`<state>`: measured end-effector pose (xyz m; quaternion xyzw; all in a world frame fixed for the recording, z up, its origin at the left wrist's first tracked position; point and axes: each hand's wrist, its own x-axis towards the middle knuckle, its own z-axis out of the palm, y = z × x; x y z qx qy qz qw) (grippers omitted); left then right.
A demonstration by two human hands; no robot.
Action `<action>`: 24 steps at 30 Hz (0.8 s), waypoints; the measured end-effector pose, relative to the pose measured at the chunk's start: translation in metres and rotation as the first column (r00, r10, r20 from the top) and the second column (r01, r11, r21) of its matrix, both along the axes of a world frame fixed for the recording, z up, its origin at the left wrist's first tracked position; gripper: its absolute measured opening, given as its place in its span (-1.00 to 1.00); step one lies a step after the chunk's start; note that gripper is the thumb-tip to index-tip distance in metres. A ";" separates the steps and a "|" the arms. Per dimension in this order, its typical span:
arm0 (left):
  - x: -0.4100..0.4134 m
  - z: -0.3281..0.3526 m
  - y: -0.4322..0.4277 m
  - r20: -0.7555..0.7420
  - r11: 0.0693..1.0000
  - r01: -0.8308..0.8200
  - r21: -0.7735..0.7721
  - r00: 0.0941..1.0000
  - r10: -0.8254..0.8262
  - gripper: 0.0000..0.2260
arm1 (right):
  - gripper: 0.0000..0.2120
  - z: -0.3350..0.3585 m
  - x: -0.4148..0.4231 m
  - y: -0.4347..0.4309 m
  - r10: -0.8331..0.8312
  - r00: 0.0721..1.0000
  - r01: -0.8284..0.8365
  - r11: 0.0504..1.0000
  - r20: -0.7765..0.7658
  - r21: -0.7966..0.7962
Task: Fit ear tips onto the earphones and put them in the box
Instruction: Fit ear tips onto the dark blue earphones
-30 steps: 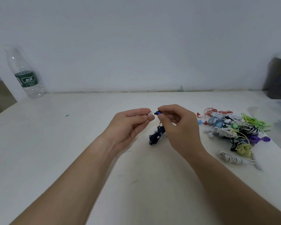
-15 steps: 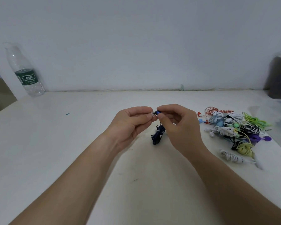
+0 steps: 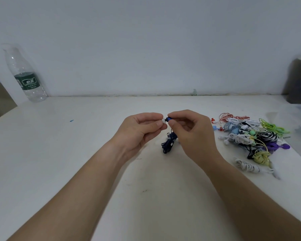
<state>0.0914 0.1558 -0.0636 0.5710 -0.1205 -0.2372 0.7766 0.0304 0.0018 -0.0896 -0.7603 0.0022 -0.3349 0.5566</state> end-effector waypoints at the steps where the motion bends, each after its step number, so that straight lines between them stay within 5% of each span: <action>1: 0.000 0.000 0.000 0.003 1.000 -0.003 0.002 1.000 0.003 -0.86 | -0.77 0.000 0.000 0.000 0.002 1.000 -0.002 1.000 0.003 0.003; 24: 0.001 -0.002 0.001 -0.029 0.997 0.067 -0.047 0.997 -0.068 -0.86 | -0.74 0.007 -0.004 -0.001 0.119 0.991 -0.114 0.989 -0.053 0.094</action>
